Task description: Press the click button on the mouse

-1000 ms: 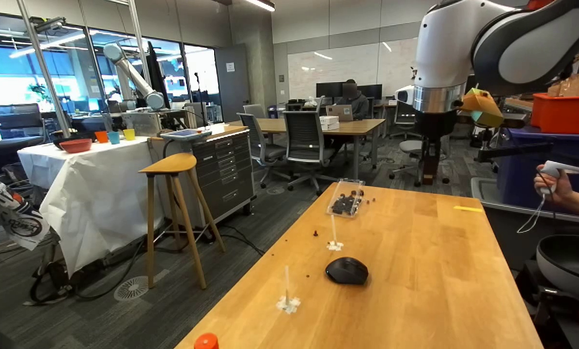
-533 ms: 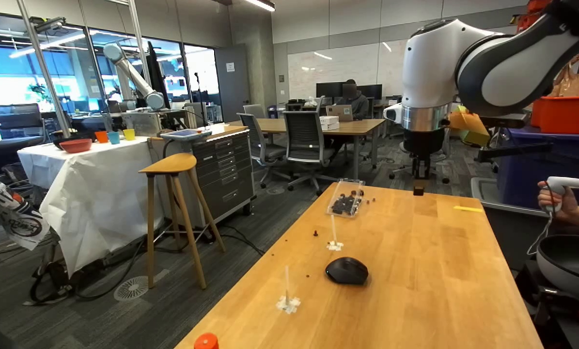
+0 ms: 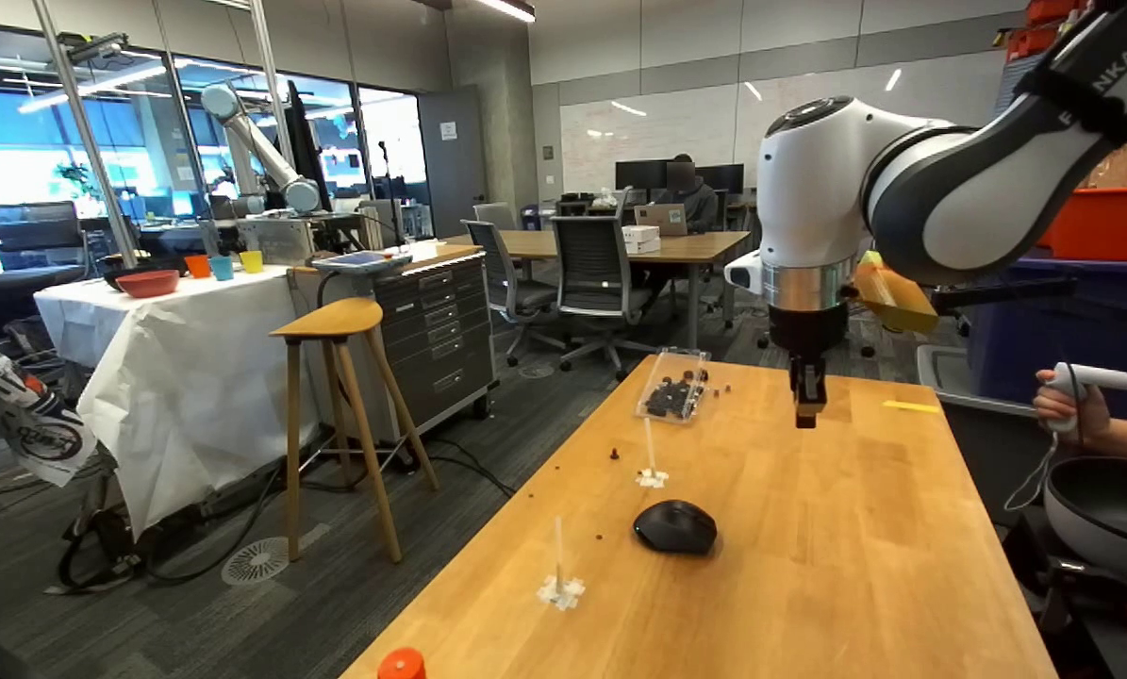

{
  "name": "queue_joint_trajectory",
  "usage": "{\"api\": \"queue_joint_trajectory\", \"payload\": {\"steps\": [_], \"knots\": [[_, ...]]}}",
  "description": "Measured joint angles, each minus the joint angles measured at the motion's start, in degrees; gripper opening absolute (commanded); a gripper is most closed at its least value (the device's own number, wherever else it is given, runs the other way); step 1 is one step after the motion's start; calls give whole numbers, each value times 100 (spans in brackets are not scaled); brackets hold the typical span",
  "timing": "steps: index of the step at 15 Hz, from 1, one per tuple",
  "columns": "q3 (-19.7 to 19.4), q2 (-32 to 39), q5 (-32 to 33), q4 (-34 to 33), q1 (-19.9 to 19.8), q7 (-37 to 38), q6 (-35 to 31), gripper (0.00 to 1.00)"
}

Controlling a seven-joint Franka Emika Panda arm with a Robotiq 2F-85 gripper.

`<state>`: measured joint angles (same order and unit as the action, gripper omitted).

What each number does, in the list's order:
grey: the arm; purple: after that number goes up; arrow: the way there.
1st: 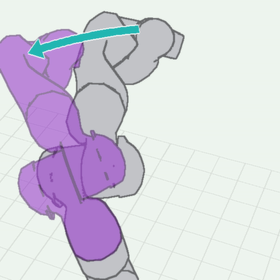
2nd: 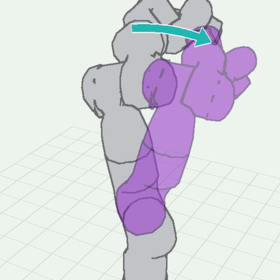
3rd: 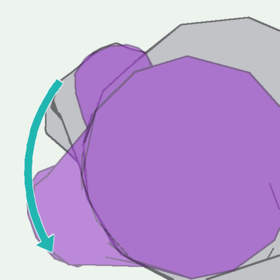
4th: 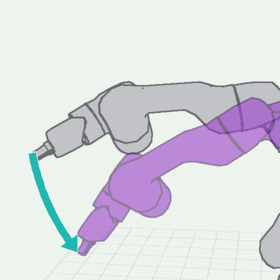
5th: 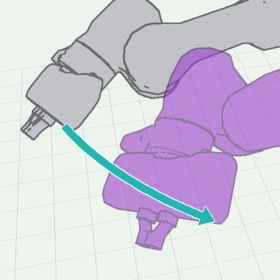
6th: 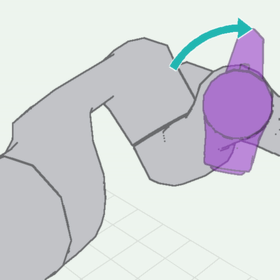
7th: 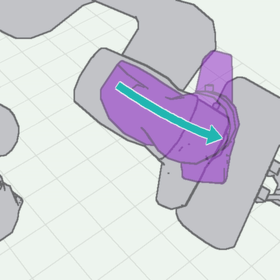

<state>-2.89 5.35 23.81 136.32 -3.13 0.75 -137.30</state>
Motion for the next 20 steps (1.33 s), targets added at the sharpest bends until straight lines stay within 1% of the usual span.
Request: {"api": "queue_joint_trajectory", "payload": {"steps": [3, 7, 10, 15, 20], "knots": [[-1, 267, 205, -119, 86, 243, -124, 0], [-17, 638, 867, -333, 257, 867, -284, 0], [-19, 894, 1158, -514, 432, 1220, -361, 0], [-20, 1273, 1343, -829, 691, 1524, -375, 0], [-53, 1654, 1408, -1117, 838, 1649, -378, 0]]}}
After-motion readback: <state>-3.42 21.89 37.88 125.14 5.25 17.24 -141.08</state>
